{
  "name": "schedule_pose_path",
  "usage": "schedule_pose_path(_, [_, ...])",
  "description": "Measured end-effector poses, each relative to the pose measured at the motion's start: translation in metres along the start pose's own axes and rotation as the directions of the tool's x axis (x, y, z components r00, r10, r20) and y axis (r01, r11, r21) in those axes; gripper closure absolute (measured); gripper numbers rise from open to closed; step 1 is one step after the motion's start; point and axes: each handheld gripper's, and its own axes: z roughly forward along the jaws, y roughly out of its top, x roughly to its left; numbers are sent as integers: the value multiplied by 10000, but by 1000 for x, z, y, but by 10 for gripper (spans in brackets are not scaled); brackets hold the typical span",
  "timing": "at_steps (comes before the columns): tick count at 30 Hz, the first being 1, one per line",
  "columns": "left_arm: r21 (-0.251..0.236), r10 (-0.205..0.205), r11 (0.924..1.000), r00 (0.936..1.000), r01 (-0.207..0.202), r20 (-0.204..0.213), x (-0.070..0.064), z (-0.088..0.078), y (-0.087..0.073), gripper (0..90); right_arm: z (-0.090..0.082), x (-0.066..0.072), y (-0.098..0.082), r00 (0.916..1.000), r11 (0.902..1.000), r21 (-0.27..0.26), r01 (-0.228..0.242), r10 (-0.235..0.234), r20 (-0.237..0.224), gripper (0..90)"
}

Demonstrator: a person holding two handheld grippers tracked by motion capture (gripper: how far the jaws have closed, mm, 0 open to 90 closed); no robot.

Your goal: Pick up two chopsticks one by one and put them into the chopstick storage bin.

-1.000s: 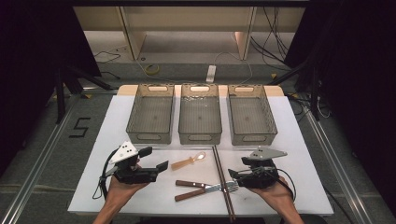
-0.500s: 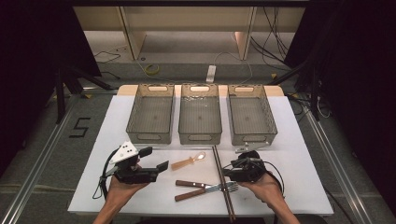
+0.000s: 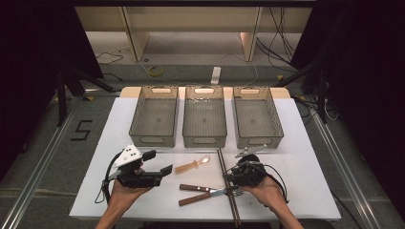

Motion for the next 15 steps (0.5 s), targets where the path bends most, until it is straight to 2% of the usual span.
schedule_pose_path(9, [6,7,10000,10000,-7,-1,0,0,0,160,7,-3,-2,9998,9989,456,-125,132,-142,660])
schedule_pose_path(15, [2,1,10000,10000,-1,0,0,0,0,160,10,-2,-3,9997,9982,602,-46,61,-255,684])
